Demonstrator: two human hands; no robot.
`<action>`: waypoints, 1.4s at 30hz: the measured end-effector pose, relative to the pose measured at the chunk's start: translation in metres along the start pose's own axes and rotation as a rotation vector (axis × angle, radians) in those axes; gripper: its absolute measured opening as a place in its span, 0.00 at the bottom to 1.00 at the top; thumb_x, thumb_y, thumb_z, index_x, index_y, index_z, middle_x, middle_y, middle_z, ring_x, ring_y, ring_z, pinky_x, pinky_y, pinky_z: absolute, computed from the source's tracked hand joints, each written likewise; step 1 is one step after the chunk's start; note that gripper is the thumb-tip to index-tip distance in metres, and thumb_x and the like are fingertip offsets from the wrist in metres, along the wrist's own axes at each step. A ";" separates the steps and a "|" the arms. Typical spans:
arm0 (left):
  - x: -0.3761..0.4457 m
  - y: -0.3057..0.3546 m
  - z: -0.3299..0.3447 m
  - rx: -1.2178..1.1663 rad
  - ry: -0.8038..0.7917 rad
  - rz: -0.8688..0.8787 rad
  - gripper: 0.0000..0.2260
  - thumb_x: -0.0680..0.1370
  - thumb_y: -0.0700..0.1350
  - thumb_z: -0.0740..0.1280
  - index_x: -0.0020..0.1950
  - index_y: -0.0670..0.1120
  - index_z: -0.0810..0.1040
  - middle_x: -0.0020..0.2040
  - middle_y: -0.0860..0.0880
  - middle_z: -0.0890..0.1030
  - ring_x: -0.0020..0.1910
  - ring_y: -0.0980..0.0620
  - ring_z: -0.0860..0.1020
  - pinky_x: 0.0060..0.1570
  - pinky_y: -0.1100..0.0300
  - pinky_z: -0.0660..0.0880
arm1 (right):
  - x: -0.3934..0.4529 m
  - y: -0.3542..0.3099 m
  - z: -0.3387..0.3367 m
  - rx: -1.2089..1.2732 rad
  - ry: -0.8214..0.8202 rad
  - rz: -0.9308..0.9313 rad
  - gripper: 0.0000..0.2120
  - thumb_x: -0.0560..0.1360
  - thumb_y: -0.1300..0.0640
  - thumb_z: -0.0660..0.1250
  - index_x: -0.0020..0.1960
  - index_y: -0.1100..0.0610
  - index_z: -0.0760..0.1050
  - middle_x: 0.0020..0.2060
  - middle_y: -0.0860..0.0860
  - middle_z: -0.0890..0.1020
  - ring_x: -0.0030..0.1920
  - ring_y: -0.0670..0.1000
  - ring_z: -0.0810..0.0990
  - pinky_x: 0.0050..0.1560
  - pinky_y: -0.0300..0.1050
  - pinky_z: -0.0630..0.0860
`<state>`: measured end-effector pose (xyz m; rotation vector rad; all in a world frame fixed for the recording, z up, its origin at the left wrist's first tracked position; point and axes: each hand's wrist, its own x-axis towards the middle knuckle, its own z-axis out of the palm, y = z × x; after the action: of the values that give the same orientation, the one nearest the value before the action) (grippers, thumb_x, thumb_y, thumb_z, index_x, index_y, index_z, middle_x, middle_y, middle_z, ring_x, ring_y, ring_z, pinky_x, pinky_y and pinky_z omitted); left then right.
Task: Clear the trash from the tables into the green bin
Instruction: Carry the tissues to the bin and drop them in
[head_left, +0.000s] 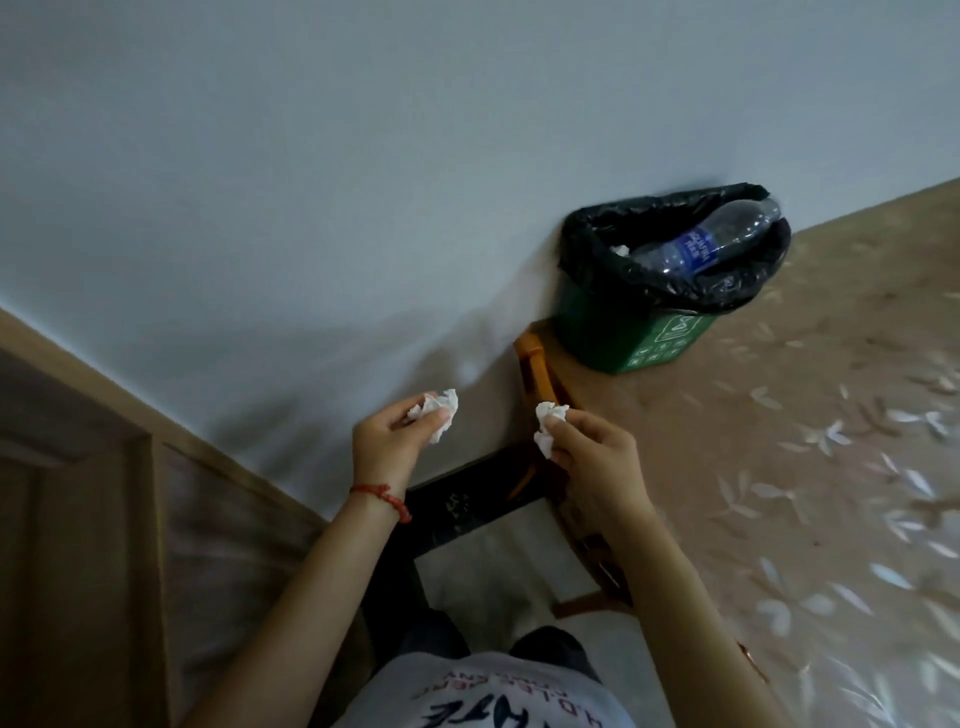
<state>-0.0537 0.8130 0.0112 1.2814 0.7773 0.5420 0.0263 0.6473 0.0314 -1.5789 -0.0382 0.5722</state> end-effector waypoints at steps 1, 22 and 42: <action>0.004 0.001 0.007 0.001 -0.028 -0.003 0.11 0.69 0.35 0.72 0.29 0.49 0.82 0.30 0.51 0.79 0.33 0.58 0.76 0.39 0.69 0.75 | 0.002 -0.003 -0.005 0.005 0.025 0.002 0.07 0.72 0.56 0.70 0.39 0.58 0.82 0.37 0.61 0.82 0.40 0.57 0.80 0.50 0.53 0.76; 0.060 -0.005 0.138 0.148 -0.261 -0.100 0.08 0.69 0.38 0.72 0.42 0.52 0.82 0.30 0.59 0.82 0.37 0.58 0.80 0.40 0.66 0.75 | 0.070 -0.024 -0.096 0.102 0.211 0.029 0.08 0.72 0.57 0.70 0.48 0.61 0.81 0.37 0.55 0.82 0.48 0.57 0.82 0.51 0.46 0.79; 0.097 -0.002 0.150 0.172 -0.347 -0.165 0.09 0.69 0.38 0.72 0.44 0.50 0.81 0.42 0.48 0.82 0.46 0.47 0.80 0.50 0.55 0.76 | 0.142 -0.127 -0.088 -0.024 0.299 -0.196 0.05 0.72 0.58 0.69 0.43 0.60 0.80 0.32 0.51 0.78 0.36 0.48 0.77 0.49 0.44 0.80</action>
<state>0.1232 0.7894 0.0038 1.4071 0.6396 0.1145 0.2236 0.6312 0.1021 -1.6478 0.0255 0.1799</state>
